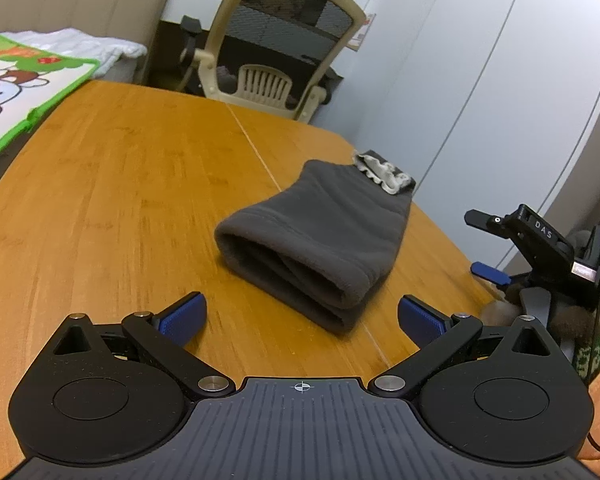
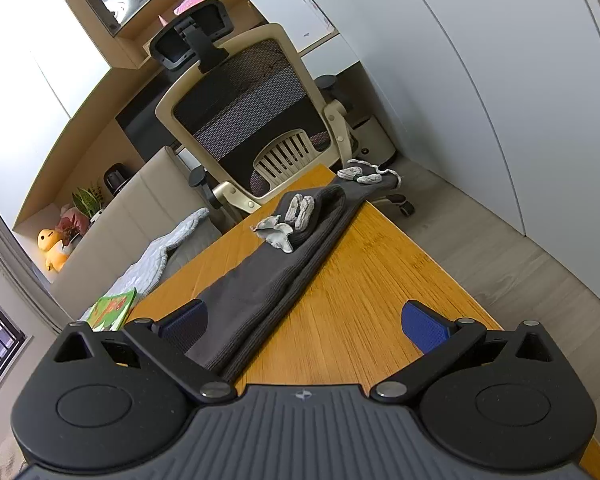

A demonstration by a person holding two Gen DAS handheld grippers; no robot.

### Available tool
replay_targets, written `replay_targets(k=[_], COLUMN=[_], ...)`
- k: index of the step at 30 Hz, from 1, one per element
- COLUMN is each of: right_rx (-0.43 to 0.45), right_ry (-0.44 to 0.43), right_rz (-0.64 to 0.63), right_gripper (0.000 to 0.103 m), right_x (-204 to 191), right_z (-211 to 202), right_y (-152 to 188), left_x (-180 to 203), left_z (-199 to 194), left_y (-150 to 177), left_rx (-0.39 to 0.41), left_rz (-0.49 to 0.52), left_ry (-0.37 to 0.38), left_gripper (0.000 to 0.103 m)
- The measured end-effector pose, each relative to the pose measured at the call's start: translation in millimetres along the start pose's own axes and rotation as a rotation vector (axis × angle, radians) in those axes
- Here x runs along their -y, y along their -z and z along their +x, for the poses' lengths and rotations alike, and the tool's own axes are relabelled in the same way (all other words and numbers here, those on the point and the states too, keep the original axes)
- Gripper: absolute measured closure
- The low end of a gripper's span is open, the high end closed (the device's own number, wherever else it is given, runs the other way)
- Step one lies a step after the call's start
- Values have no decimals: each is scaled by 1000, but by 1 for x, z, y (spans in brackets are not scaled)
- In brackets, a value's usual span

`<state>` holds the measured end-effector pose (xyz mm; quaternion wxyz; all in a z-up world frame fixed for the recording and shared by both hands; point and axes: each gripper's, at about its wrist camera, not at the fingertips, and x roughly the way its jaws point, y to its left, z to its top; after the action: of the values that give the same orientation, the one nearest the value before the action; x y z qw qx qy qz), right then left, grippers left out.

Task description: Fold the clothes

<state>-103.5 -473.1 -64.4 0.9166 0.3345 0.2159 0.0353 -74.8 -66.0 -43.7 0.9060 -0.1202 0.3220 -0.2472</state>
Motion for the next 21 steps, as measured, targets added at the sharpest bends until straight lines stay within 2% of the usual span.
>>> replay_targets(k=[15, 21], right_rx=[1, -17], right_ry=[20, 34], right_rz=[-46, -93], right_gripper=[0, 0], right_x=[0, -4], right_z=[-3, 0], right_y=[-10, -8], left_x=[-10, -12], left_z=[1, -3], left_y=[-6, -7], left_rx=[32, 36], left_rz=[-76, -45], left_ry=[1, -67], left_gripper=[0, 0])
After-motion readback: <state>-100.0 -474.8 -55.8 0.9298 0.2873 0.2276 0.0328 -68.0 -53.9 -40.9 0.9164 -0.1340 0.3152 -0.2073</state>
